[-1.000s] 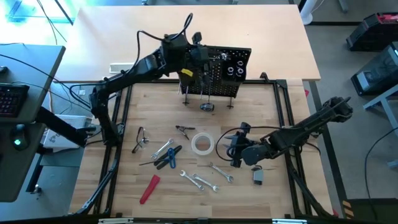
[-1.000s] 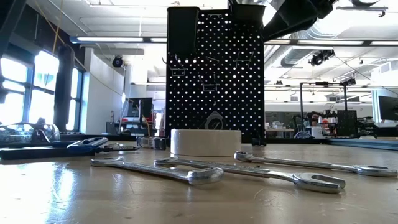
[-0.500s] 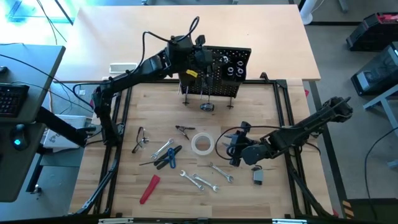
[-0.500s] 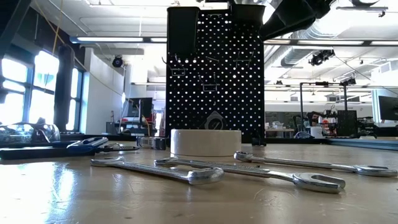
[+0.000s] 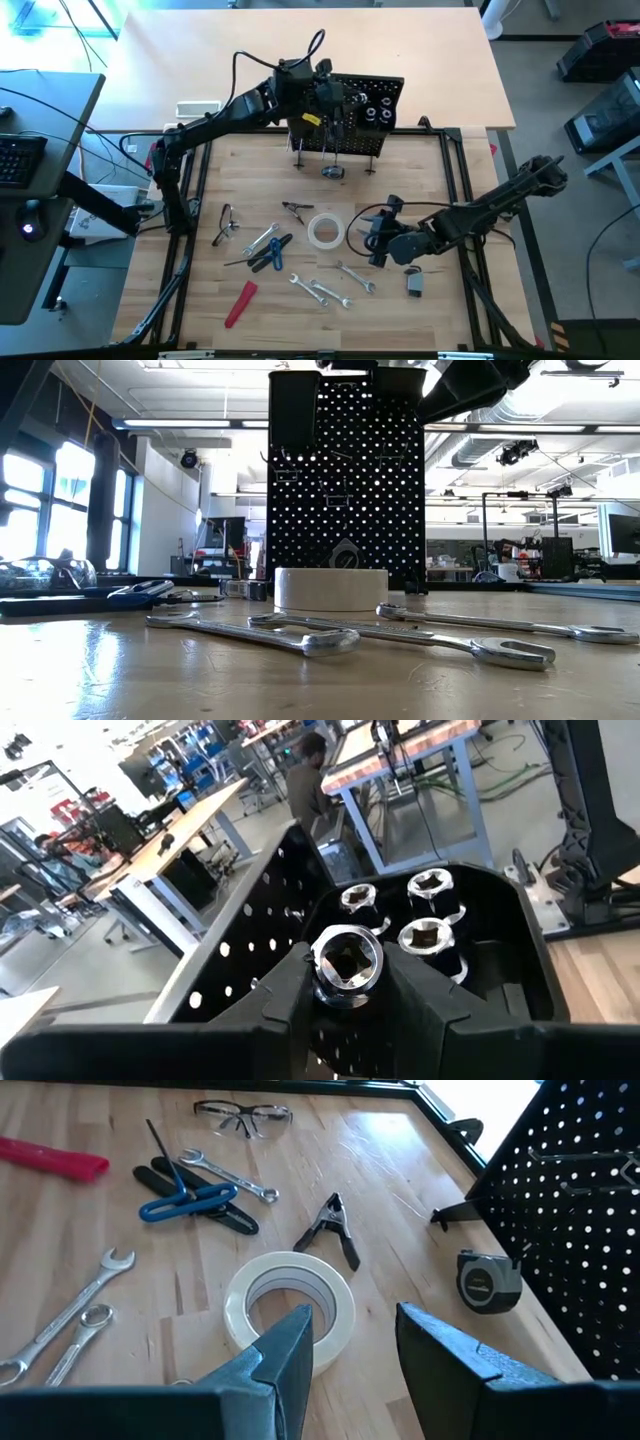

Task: Hang tools onto peg board
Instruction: Put the silver socket into the right black bin on the peg board

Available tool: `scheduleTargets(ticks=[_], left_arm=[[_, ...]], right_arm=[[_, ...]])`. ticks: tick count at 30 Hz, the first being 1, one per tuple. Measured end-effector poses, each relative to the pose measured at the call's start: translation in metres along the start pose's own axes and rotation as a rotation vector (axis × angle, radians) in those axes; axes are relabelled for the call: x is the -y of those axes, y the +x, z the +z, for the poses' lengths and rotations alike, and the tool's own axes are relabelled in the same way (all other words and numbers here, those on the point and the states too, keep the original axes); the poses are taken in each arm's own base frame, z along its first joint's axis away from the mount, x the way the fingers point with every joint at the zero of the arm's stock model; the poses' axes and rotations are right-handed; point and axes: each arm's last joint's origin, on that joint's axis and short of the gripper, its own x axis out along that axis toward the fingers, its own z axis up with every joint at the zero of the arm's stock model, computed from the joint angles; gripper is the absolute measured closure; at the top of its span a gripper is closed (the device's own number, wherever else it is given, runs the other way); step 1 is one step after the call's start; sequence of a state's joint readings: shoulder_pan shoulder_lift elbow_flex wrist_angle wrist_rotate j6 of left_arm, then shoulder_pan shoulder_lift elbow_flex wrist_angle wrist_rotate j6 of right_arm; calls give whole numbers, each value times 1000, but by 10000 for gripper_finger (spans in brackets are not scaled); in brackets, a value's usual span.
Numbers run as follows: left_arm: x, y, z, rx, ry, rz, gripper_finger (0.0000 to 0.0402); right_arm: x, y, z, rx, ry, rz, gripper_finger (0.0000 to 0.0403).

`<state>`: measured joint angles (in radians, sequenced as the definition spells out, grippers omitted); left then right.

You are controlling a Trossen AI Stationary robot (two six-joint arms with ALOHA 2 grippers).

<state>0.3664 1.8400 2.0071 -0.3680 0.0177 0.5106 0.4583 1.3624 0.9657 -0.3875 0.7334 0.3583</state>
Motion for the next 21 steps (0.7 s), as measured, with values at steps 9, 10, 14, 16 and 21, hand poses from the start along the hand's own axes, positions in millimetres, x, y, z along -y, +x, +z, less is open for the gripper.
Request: scheduleTargets(ticks=[9,10,14,16,21], left_arm=[[2,6,-5,-16,27,-5,314],[3,7,-5,-16,31,-6,314],[3,8,-5,-14,42,-7,314],[3,8,-5,-12,43,-4,314],[3,8,-5,-12,44,-3,302]], right_arm=[[0,0,0,3,2,1,263],[0,0,0,3,2,1,263],[0,0,0,3,2,1,263],[0,0,0,3,2,1,263],[0,0,0,3,2,1,263]])
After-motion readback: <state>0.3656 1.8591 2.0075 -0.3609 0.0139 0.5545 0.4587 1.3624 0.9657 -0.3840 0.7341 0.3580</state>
